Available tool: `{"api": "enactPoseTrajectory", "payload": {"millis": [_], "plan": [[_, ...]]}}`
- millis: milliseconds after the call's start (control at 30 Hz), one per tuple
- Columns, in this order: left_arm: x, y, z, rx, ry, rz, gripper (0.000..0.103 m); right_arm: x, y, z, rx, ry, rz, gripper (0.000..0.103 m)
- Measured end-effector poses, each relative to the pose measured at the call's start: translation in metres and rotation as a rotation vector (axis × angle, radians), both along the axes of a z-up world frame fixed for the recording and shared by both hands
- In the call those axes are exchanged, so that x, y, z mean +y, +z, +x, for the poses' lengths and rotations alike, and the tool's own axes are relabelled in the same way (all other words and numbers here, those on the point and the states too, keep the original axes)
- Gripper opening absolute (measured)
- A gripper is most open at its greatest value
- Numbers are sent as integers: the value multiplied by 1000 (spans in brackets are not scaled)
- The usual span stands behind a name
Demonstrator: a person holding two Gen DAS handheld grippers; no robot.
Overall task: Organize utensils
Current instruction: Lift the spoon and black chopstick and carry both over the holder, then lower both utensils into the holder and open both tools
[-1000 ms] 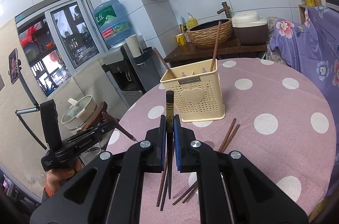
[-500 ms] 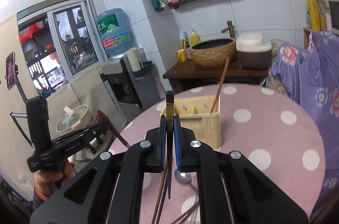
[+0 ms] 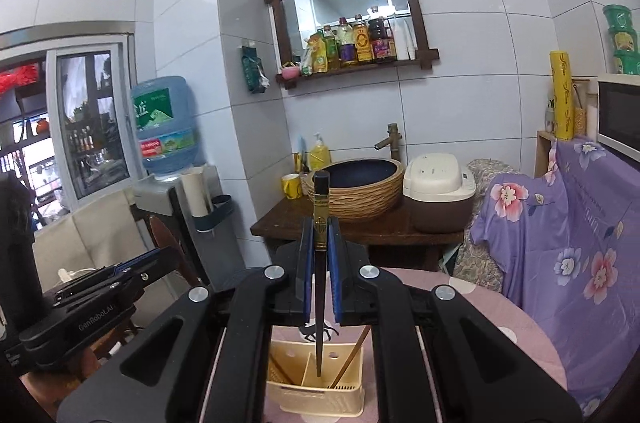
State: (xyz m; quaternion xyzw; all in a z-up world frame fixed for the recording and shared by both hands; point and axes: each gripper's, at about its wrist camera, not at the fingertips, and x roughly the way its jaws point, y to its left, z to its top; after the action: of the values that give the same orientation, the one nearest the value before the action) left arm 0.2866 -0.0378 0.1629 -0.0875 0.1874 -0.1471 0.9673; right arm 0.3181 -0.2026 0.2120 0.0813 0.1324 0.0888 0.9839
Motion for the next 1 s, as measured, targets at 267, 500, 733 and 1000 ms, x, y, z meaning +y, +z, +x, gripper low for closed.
{"api": "enactPoseTrajectory", "payload": {"millis": [267, 500, 733, 1000], "plan": [[-9, -67, 26, 97, 41, 20, 15, 1, -68, 28, 88, -37, -15, 8], [-14, -103, 36, 174, 49, 53, 15, 0, -109, 39, 163, -49, 3, 8], [-17, -123, 40, 209, 64, 80, 15, -11, -123, 41, 182, -69, 36, 8], [-15, -119, 36, 216, 37, 75, 28, -11, -129, 39, 184, -73, 25, 22]]}}
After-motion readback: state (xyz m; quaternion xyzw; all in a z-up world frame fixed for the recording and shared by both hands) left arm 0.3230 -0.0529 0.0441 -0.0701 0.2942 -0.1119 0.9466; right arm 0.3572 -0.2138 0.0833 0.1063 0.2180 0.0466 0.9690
